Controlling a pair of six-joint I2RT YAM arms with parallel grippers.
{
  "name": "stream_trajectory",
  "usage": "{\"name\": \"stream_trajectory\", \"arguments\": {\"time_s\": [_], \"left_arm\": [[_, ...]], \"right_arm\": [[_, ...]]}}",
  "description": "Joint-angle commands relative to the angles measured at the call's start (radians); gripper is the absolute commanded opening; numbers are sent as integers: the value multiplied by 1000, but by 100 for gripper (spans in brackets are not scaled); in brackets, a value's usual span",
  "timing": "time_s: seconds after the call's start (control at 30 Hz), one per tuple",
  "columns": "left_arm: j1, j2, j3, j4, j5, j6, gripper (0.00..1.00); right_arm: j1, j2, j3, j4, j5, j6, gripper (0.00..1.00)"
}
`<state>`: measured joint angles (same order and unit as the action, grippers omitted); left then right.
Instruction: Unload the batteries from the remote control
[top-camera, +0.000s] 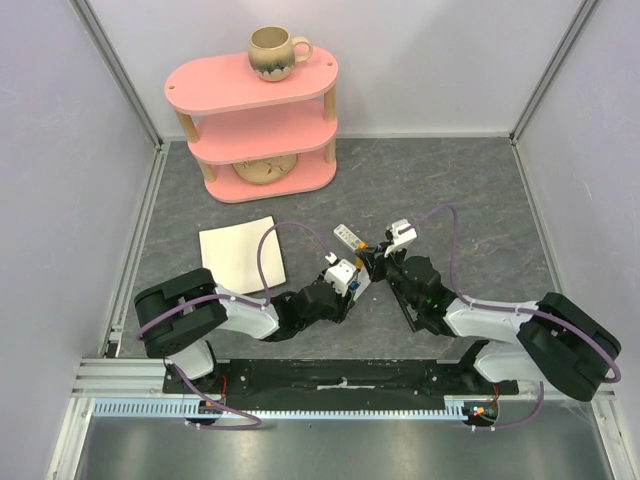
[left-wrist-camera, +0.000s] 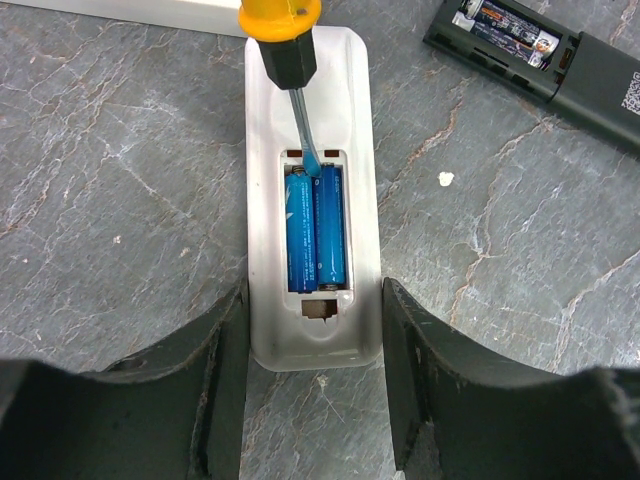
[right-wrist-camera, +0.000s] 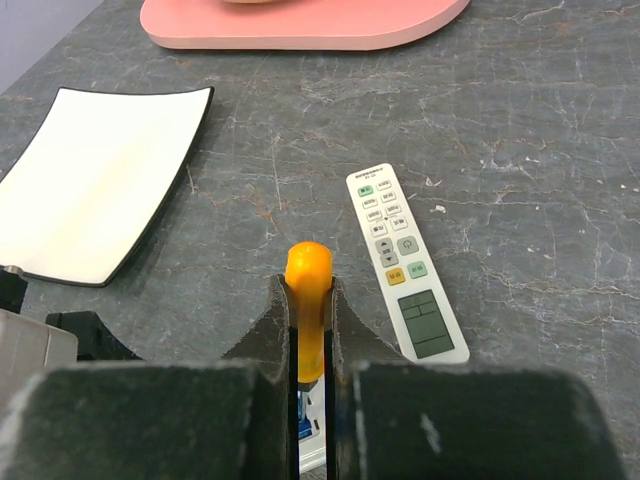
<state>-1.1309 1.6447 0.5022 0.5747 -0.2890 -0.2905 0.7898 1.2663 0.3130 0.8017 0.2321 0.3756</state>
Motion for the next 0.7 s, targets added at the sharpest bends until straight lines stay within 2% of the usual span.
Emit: {"name": "stream_trajectory", "arguments": {"time_s": [0.0,0.33,0.67], "left_arm": [[-6,75,-67,-239,27,-38,2],[-6,67,-80,-222,27,-49,2],[-6,70,-90,-208,28,-55,2]], "right_arm": [[-3,37,15,66,-20,25,0],[-29,94,-103,240,-82,219,0],[-99,34,-178,349,-143,379,0]]}}
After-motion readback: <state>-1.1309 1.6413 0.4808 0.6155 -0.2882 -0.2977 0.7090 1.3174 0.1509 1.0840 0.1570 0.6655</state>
